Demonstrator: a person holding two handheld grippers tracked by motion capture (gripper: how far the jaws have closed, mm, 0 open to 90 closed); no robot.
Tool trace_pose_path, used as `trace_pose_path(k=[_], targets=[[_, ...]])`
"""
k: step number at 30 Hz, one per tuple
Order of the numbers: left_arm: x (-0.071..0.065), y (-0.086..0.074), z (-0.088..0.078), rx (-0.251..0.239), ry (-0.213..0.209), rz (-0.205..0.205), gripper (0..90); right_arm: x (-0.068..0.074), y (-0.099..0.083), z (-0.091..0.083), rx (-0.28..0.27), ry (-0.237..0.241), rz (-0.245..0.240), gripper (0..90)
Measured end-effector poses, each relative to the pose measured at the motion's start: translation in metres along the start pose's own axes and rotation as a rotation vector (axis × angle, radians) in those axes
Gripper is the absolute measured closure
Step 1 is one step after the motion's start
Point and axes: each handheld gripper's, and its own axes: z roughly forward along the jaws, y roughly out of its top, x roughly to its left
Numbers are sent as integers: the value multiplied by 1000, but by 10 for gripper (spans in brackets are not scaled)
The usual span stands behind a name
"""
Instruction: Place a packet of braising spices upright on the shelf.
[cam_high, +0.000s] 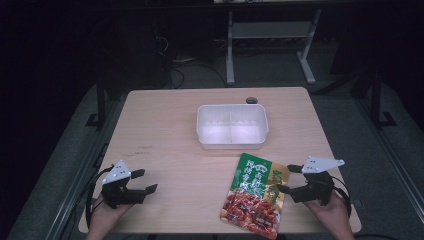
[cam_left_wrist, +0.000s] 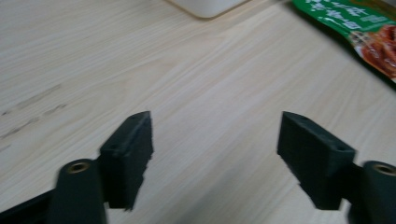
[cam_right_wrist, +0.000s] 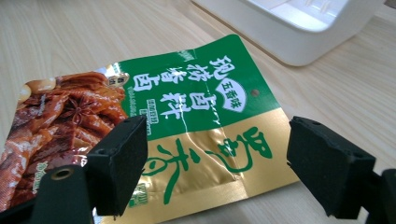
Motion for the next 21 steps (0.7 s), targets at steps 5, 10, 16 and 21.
trace_pose_path(k=[5, 10, 16, 21], targets=[[-11, 7, 6, -3, -48, 9, 327, -7, 0, -2, 3, -15, 20, 204], [-29, 18, 15, -7, -95, 51, 418, -13, 0, -6, -6, -40, 41, 209], [-45, 32, 29, 18, -150, 88, 504, -20, 3, -6, 9, -62, 71, 222], [-57, 47, 45, 55, -197, 120, 562, -30, 2, -8, 17, -69, 126, 224]])
